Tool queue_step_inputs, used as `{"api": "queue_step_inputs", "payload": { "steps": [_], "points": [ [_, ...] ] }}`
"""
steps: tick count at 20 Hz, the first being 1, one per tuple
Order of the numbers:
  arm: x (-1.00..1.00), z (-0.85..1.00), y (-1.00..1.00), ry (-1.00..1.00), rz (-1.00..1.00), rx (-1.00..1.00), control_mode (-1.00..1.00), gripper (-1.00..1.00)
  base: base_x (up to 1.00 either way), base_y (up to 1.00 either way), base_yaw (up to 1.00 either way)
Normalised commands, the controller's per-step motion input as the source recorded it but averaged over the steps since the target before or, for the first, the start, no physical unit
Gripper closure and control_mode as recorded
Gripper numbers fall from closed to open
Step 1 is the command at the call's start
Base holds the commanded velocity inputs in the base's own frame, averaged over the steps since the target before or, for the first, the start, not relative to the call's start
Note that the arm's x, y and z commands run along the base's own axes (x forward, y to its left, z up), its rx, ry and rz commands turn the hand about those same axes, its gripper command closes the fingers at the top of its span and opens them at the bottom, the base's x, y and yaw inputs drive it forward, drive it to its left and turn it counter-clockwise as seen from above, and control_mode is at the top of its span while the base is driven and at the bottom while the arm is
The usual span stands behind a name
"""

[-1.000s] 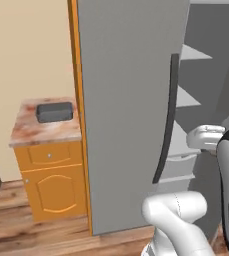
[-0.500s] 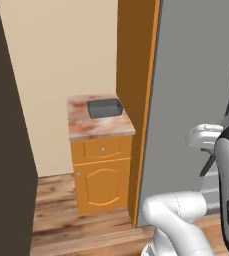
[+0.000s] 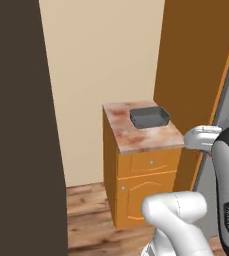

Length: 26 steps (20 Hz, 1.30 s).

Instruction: Take the garlic and sweet potato out of the freezer and place them in the tupperware container on the counter. Then put the tupperware containing the vegetables back in the freezer.

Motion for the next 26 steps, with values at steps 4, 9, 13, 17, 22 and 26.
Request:
{"api": "queue_step_inputs", "payload": {
  "steps": [4,9,13,17,22,26],
  "points": [
    [0.00,0.00,0.00,0.00,0.00,0.00,1.00,1.00,1.00,0.17,-0.07],
    [0.00,0.00,0.00,0.00,0.00,0.00,1.00,1.00,1.00,0.01,-0.11],
    [0.73,-0.09,0.00,0.13,-0.09,0.00,-1.00,1.00,0.25,0.00,-0.03],
    [0.88,-0.24,0.00,0.15,-0.10,-0.01,-1.00,1.00,0.00,0.00,0.00],
    [0.75,-0.47,-0.14,0.12,-0.09,-0.03,-1.00,1.00,0.00,0.00,0.00],
    [0.64,-0.63,-0.25,0.09,-0.04,0.00,-1.00,1.00,0.00,0.00,0.00]
  ]
}}
